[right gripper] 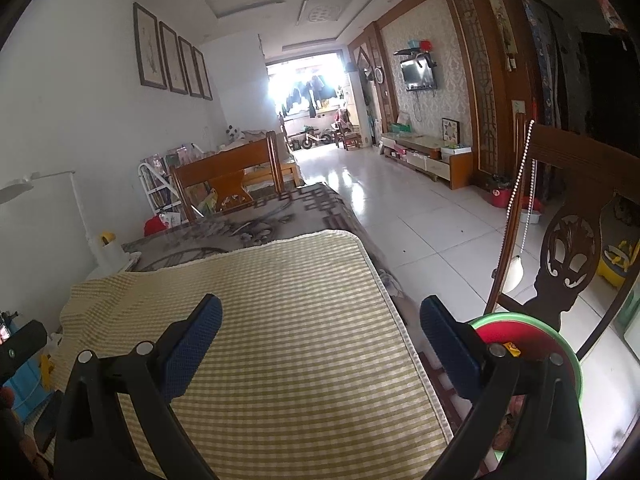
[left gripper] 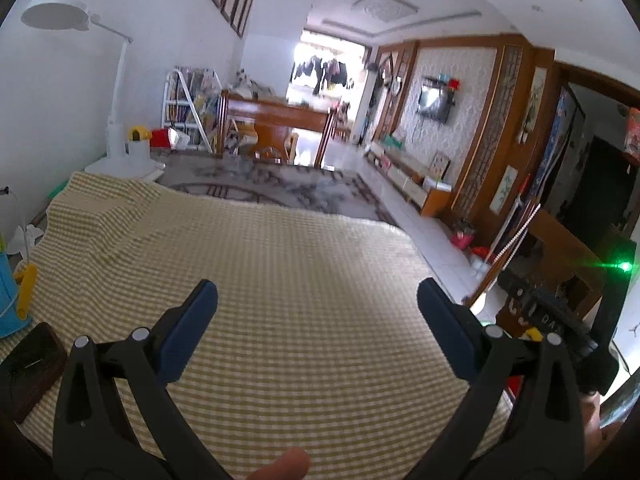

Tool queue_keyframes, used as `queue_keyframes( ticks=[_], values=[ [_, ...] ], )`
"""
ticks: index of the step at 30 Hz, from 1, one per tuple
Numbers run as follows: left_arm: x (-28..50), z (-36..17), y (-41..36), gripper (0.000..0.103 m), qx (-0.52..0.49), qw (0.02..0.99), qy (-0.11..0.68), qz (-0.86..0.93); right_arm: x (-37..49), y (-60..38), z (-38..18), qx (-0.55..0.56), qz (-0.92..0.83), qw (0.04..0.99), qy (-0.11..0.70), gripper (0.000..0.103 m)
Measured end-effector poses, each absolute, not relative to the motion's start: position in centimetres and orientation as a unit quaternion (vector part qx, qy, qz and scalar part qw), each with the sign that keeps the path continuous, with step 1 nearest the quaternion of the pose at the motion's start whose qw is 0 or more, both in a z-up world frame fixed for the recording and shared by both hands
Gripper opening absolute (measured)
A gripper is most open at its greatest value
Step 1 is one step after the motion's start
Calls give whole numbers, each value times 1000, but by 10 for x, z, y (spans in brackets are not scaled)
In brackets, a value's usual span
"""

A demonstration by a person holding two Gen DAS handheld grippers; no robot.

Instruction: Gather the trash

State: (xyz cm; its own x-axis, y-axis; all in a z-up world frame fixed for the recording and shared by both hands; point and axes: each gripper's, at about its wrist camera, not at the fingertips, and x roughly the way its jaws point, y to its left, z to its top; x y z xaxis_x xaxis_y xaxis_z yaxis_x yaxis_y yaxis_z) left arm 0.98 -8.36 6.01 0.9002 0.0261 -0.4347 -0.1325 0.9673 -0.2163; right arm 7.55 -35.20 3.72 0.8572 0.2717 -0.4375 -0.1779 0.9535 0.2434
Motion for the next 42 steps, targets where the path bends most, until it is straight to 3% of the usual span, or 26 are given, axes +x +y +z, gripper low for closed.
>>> queue_keyframes(
  ticks=[4, 42],
  values=[
    [4, 62, -80, 98, -131, 971, 196, 42, 73, -356, 36, 96, 130, 960, 227, 96],
    [16, 47, -77, 98, -123, 961, 240, 66, 78, -360, 25, 77, 132, 956, 250, 96]
  ],
)
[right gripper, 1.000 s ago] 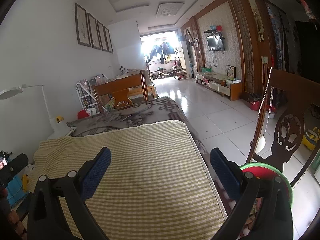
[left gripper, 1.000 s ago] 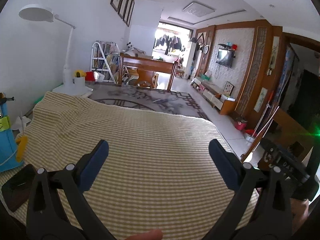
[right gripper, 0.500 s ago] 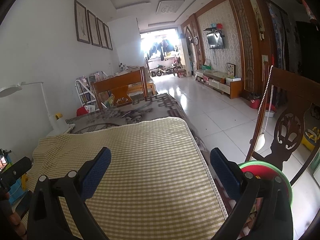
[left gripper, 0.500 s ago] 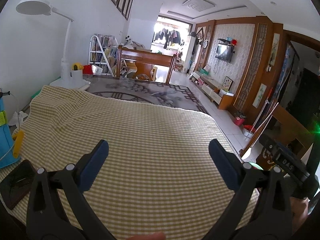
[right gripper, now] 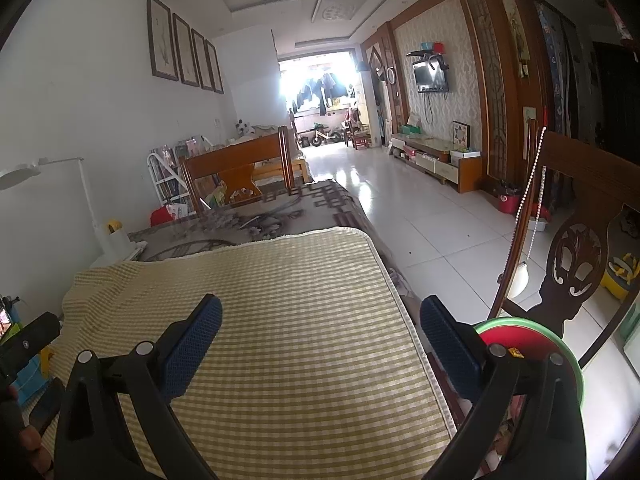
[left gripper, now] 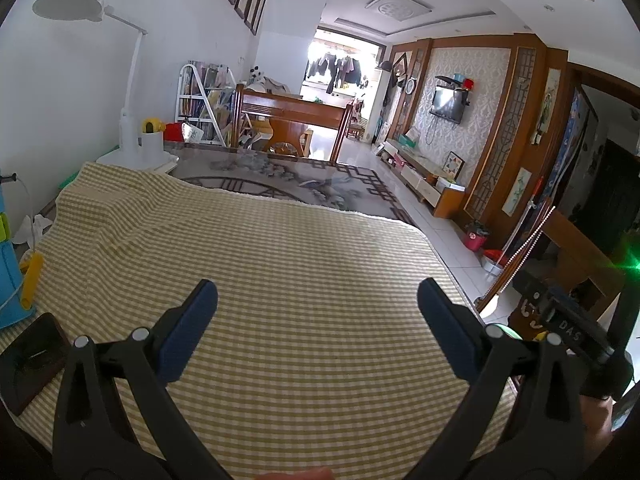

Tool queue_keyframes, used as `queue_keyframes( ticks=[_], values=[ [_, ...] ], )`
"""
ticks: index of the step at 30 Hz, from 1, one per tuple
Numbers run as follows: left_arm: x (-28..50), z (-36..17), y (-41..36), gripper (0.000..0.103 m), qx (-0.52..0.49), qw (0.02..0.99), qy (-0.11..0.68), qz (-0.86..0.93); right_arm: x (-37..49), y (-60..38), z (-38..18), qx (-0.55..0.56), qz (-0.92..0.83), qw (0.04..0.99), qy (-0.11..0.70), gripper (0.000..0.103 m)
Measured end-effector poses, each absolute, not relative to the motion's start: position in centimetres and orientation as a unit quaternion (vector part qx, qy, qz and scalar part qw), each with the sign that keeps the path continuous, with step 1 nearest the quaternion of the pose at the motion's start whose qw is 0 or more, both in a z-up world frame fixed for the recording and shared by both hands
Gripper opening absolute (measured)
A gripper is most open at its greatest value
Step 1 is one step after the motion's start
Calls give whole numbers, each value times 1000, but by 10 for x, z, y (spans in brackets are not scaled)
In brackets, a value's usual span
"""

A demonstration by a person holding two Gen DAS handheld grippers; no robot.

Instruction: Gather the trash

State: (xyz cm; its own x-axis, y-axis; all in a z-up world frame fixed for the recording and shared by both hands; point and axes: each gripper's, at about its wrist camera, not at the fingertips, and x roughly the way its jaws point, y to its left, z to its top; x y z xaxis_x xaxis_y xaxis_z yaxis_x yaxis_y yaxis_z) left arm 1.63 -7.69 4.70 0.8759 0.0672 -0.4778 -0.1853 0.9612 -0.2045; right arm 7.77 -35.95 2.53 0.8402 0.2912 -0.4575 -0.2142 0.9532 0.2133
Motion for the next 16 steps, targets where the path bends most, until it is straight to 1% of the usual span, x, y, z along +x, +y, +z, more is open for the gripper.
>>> queue_keyframes(
  ticks=[8, 10, 13, 16],
  values=[
    [15, 43, -79, 98, -123, 962, 237, 54, 85, -354, 21, 74, 138, 950, 271, 96],
    [15, 41, -79, 98, -121, 961, 242, 58, 99, -341, 12, 55, 142, 943, 296, 96],
    [21, 33, -69, 98, -151, 948, 275, 42, 124, -312, -8, -5, 149, 929, 338, 96],
    [20, 21, -56, 98, -166, 939, 294, 67, 155, -281, -42, -62, 162, 897, 408, 96]
  ],
)
